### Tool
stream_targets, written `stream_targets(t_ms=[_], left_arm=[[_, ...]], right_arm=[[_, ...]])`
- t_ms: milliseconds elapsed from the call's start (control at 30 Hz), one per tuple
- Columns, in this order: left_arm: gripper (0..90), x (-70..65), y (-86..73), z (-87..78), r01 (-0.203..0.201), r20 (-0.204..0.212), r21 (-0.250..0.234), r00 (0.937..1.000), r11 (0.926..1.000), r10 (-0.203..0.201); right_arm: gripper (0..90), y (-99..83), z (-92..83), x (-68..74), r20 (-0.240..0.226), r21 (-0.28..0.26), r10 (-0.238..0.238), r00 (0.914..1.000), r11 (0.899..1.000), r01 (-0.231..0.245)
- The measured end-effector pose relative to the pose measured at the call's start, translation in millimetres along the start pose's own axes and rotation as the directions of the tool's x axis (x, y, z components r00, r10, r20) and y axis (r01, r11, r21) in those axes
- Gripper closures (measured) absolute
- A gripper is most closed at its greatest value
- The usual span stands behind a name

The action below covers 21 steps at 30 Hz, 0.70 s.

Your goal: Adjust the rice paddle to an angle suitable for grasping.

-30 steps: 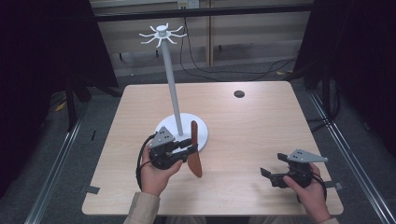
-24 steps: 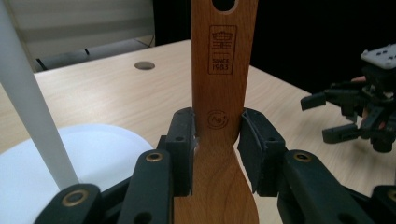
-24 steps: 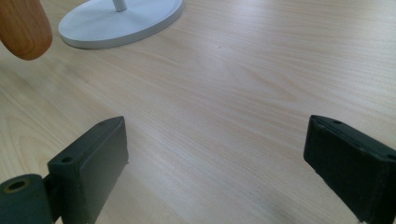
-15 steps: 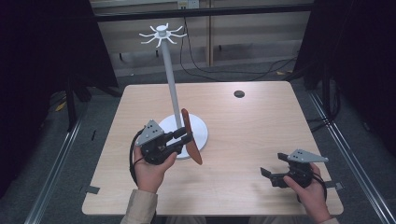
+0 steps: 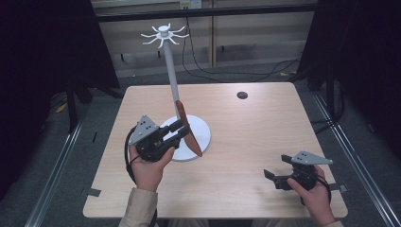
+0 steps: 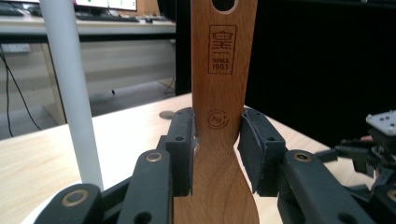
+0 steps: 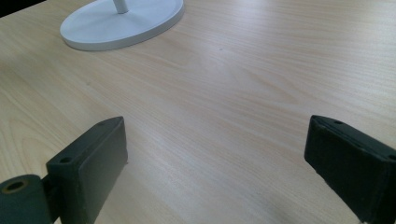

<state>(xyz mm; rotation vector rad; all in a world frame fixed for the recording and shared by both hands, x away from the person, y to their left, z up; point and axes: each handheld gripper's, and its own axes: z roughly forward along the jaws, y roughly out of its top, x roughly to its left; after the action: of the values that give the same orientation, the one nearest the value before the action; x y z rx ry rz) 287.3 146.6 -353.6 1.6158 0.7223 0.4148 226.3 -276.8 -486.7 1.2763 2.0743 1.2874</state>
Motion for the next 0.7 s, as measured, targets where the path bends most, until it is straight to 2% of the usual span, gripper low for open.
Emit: stream_targets(t_ms=[33,67,100,133,200,267,367,433,500,700], left_arm=[[66.4,-0.4,2.5,-1.0,-0.003,-0.016,-0.016,0.9999,0.9999,0.003],[66.4,-0.4,2.5,-1.0,-0.003,-0.016,-0.016,0.9999,0.9999,0.003],[66.3,0.7,4.9,-2.2,-0.011,-0.016,-0.042,0.9998,0.9991,0.011],[66.4,1.6,6.2,-3.3,-0.024,-0.022,-0.047,0.9995,0.9986,0.023],[66.4,1.4,7.3,-4.0,-0.023,-0.031,-0.061,0.9993,0.9979,0.021],[66.4,0.4,10.2,-6.1,-0.001,-0.049,-0.094,0.9988,0.9956,-0.003],[66.3,-0.1,12.0,-7.3,-0.003,-0.065,-0.112,0.9979,0.9937,-0.005],[66.4,-0.9,14.6,-8.9,-0.017,-0.089,-0.138,0.9960,0.9903,0.005],[66.4,-1.4,16.3,-9.7,-0.013,-0.095,-0.157,0.9955,0.9875,-0.002],[66.4,-0.5,21.2,-10.7,-0.033,-0.128,-0.184,0.9918,0.9823,0.009]], right_arm=[[5.6,0.0,0.0,0.0,0.001,0.000,-0.002,1.0000,1.000,0.002],[5.6,0.1,0.1,0.0,0.000,-0.001,-0.002,1.0000,1.000,0.002],[5.6,0.1,-0.1,0.0,0.000,0.000,-0.004,1.0000,1.000,0.004],[5.6,0.1,-0.2,0.0,-0.001,0.000,-0.003,1.0000,1.000,0.003],[5.6,0.1,-0.3,-0.1,0.002,0.001,-0.001,1.0000,1.000,0.001],[5.6,-0.1,-0.4,-0.2,0.002,0.001,0.001,1.0000,1.000,-0.001],[5.6,0.0,-0.3,-0.2,0.001,0.001,0.000,1.0000,1.000,0.000],[5.6,0.1,-0.2,0.2,0.001,-0.001,0.003,1.0000,1.000,-0.003],[5.6,0.1,-0.1,0.2,-0.002,-0.001,-0.002,1.0000,1.000,0.002],[5.6,0.1,0.2,0.6,-0.002,-0.001,-0.001,1.0000,1.000,0.001]])
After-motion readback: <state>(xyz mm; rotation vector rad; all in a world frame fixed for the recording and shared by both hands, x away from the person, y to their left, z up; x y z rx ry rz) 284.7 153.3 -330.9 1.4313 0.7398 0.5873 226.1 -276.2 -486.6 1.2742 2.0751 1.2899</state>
